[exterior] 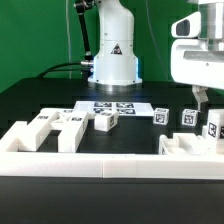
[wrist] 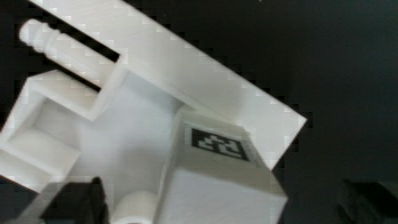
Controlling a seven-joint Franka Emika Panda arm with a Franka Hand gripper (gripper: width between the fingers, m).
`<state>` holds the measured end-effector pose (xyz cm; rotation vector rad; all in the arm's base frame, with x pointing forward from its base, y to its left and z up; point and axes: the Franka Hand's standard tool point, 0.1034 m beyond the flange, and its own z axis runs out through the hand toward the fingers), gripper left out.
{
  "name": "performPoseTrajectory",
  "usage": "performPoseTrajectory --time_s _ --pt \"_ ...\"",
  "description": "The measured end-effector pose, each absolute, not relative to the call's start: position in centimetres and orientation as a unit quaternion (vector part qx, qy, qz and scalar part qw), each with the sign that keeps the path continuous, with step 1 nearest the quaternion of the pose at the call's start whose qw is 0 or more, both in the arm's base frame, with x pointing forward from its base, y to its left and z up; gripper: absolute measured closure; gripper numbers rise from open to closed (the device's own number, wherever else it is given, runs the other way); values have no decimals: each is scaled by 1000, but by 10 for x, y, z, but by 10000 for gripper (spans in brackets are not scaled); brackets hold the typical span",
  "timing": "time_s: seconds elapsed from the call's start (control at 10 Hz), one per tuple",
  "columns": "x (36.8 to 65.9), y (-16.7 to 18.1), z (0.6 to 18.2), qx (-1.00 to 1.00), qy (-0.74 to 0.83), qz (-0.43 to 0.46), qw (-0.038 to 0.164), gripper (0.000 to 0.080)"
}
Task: Assemble chair
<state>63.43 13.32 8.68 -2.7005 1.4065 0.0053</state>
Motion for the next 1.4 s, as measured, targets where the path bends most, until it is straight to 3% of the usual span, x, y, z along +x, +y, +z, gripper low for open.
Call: performPoseTrajectory --time_s 0.2,0.4,1.2,1.4 --pt "634 133 87 -900 432 0 48 151" --pt "633 132 87 -941 335 -5 34 151" --pt "635 132 87 -992 118 -15 33 151" --pt "635 133 87 -999 24 -19 23 151"
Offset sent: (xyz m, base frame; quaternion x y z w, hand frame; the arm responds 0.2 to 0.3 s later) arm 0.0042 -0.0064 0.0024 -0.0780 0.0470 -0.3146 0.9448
